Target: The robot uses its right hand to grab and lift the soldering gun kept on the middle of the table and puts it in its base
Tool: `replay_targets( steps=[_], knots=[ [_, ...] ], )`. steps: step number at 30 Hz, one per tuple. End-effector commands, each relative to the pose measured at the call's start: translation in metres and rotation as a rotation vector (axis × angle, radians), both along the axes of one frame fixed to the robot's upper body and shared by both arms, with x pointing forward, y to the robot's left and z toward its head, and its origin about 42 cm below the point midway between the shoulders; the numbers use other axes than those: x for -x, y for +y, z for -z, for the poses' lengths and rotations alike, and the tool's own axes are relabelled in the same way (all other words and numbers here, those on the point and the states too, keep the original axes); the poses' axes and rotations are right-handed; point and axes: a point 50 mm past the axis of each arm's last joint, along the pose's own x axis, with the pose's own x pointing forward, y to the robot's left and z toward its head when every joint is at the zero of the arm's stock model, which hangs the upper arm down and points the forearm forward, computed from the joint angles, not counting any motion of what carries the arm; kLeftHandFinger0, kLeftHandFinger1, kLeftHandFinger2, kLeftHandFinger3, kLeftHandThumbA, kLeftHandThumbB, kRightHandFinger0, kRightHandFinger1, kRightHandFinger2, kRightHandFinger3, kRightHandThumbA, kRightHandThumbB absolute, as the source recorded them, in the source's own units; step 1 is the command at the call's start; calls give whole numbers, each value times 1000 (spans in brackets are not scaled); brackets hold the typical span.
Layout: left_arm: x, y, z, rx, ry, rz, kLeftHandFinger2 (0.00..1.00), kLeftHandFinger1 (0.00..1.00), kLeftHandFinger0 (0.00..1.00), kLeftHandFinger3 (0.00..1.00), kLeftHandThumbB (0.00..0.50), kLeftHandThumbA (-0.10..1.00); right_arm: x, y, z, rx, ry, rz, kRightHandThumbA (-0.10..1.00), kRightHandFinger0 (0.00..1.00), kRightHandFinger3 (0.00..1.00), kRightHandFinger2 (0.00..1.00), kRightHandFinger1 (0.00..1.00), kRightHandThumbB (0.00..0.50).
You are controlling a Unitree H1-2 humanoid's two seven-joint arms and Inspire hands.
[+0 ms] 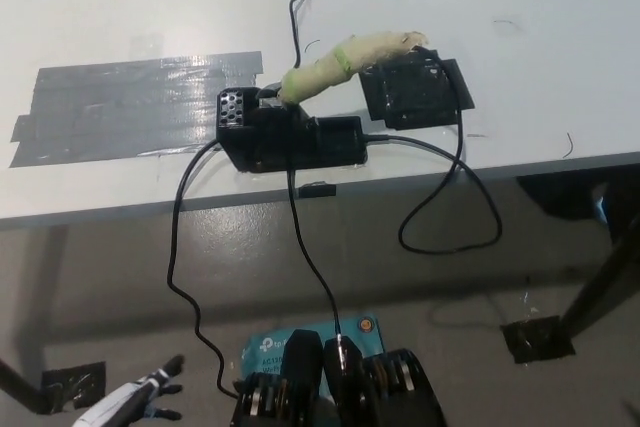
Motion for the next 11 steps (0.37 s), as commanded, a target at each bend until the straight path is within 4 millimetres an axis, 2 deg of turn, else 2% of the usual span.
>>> replay_targets(
  steps=[1,3,5,6,7,9,11],
  knots=[
    [-9,29,-12,-24,-51,-102,1000,867,1000,1000,467,1000,-16,-5,-17,-190,-167,107,261,705,1000,1000,910,280],
    [-10,32,-13,-39,-51,-93,1000,863,1000,1000,444,1000,-18,-4,-18,-188,-175,110,232,682,1000,1000,871,258],
    [-13,34,-16,-43,-49,-88,1000,892,1000,1000,423,1000,-21,-3,-19,-189,-188,106,222,669,1000,1000,856,257],
    [-14,35,-18,-54,-53,-85,1000,864,1000,1000,394,1000,-22,-4,-20,-165,-184,100,245,644,1000,1000,837,255],
    [-18,36,-22,-58,-57,-80,1000,878,1000,1000,364,1000,-24,-3,-21,-148,-181,97,254,659,1000,1000,857,253],
    [-19,37,-24,-63,-63,-83,1000,871,1000,1000,334,1000,-25,-3,-21,-145,-179,96,244,714,1000,1000,907,247],
    [-20,38,-24,-67,-64,-80,1000,869,1000,1000,330,1000,-25,-3,-21,-141,-179,91,244,723,1000,1000,916,247]
  ],
)
